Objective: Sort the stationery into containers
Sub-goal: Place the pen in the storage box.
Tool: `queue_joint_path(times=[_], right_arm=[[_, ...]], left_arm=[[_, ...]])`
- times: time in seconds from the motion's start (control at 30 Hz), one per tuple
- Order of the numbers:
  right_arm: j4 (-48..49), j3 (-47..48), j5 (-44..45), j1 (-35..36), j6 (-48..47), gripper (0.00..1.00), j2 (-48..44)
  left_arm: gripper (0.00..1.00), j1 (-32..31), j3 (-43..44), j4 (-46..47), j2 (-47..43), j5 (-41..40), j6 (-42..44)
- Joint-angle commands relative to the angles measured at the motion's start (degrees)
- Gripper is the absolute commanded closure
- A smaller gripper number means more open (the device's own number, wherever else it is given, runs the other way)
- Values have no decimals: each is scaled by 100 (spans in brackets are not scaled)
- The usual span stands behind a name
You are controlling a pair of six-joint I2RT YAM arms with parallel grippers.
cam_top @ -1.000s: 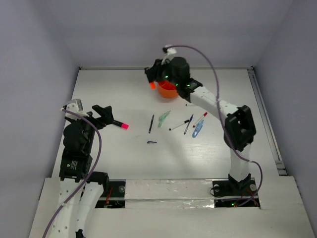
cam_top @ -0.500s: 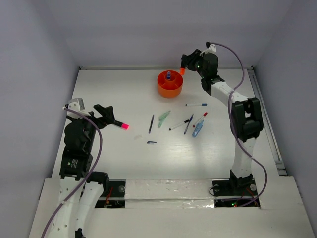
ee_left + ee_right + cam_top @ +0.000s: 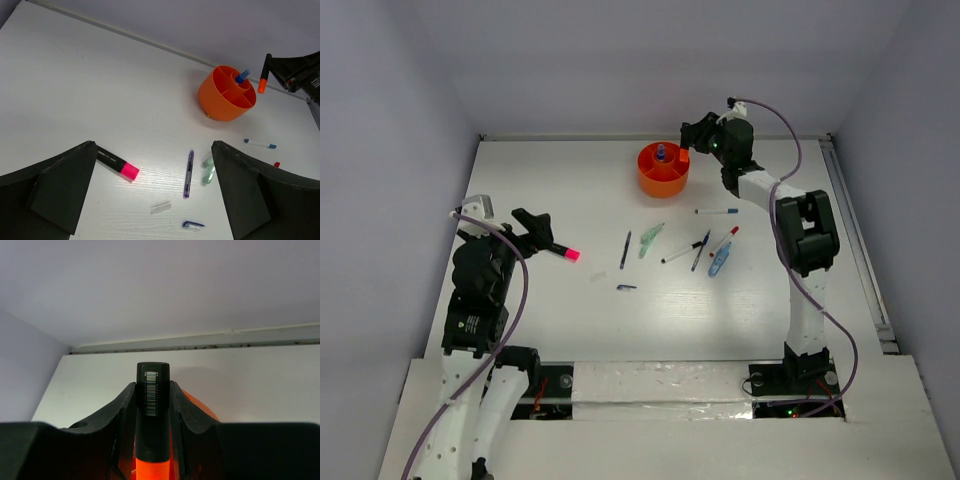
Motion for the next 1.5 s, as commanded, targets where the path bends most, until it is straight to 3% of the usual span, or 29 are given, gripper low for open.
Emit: queue_joint_path(times=[0.0,0.5,0.7,0.83,1.0,1.33,1.47], right_arm=[[621,76,-100,24,-139,85,63],[1034,68,-381,24,-307,82,441],[1236,-107,-487,24,-368,76,397],[1455,-388,-452,24,-360,68,292],[1526,-608,-478,24,-351,65,151],[1694,-987,-592,24,-412,38,-499],[1623,-1240,-662,24,-403,38,-938]], left_arm=[[1,46,170,277,41,97,61],[1,99,161,294,59,115,61],[1,99,161,303,59,115,61],[1,151,161,303,59,115,61],[1,151,152,312,32,115,61],[1,151,143,330,-3,115,61],[1,151,143,330,-12,115,61]])
